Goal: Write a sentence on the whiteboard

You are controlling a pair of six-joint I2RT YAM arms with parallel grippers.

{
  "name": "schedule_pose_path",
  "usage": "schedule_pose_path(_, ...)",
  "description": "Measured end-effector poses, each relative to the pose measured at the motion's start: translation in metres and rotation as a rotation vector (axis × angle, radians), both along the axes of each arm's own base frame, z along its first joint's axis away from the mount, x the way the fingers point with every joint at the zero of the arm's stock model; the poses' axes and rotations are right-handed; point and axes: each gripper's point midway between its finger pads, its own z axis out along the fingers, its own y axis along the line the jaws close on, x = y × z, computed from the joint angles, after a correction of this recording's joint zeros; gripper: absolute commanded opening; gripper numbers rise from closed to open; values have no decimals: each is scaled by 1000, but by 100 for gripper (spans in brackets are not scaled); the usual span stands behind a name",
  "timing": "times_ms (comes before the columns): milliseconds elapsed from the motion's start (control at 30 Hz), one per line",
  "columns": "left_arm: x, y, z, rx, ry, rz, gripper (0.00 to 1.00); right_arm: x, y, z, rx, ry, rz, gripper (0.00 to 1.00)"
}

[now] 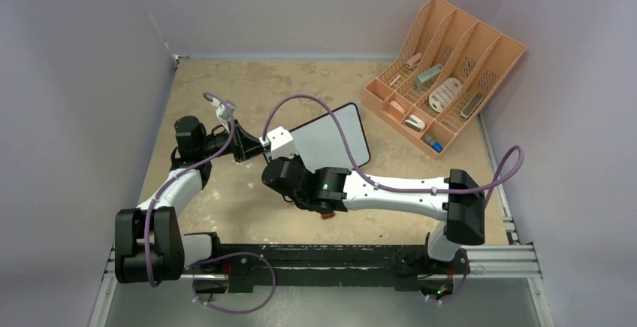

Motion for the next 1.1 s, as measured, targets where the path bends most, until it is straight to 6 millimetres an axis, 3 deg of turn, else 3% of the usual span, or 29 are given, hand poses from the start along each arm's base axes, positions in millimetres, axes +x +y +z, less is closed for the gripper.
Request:
schedule_pose_path(333, 0, 0, 0, 2, -3, 0, 0, -6, -17, -18, -52, 31, -14, 0)
schedule_pose_path(767, 0, 0, 0, 2, -3, 0, 0, -6, -16, -16, -52, 27, -10, 0)
schedule_pose_path(1100, 0, 0, 0, 2, -4, -2, 0, 4, -14, -1, -38, 2, -11, 0)
